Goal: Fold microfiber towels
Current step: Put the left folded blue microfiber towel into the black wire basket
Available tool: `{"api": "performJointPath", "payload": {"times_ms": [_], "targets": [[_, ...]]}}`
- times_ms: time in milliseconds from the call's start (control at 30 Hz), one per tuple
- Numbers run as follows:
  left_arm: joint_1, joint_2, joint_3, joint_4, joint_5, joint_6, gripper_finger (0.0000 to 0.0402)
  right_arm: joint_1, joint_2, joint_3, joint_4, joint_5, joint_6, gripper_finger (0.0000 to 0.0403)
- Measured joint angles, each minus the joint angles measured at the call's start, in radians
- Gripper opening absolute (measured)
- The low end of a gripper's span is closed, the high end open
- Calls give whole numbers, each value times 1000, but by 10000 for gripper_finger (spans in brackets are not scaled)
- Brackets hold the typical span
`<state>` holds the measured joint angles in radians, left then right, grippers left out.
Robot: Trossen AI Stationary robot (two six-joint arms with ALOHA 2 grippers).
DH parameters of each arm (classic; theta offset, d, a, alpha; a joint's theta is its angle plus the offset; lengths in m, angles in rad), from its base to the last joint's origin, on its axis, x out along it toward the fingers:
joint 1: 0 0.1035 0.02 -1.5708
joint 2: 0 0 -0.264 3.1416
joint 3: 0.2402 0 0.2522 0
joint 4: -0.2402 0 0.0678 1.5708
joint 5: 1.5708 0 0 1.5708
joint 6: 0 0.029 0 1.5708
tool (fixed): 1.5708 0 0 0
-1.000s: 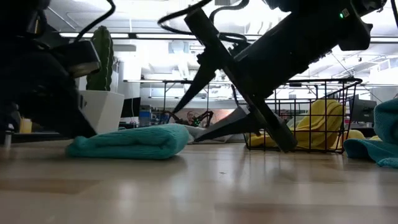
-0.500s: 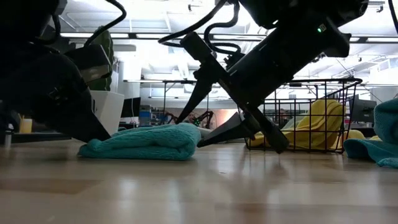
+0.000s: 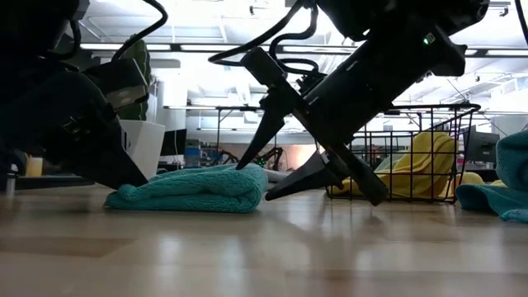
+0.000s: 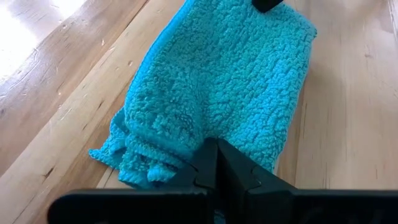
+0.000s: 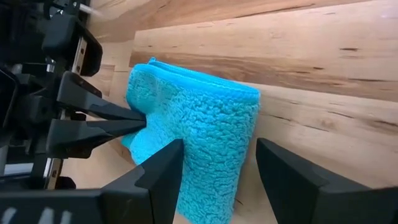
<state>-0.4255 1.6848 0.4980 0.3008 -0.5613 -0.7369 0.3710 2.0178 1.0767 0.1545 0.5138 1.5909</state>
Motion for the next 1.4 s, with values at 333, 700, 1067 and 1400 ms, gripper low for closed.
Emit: {"api": "performJointPath", "payload": {"times_ms": [333, 700, 1067, 1400], "targets": [[0, 0, -1, 1, 0, 8, 0, -16, 81, 36, 76, -50, -31, 195], [0, 0, -1, 3, -1, 11, 0, -19, 84, 54, 38, -38, -131, 112], [-14, -227, -3, -89, 75, 204, 6, -20, 30, 47, -104, -46, -292, 5], [-96, -719, -2, -151, 67, 542, 2, -46, -168, 95, -363, -105, -571, 2]]}}
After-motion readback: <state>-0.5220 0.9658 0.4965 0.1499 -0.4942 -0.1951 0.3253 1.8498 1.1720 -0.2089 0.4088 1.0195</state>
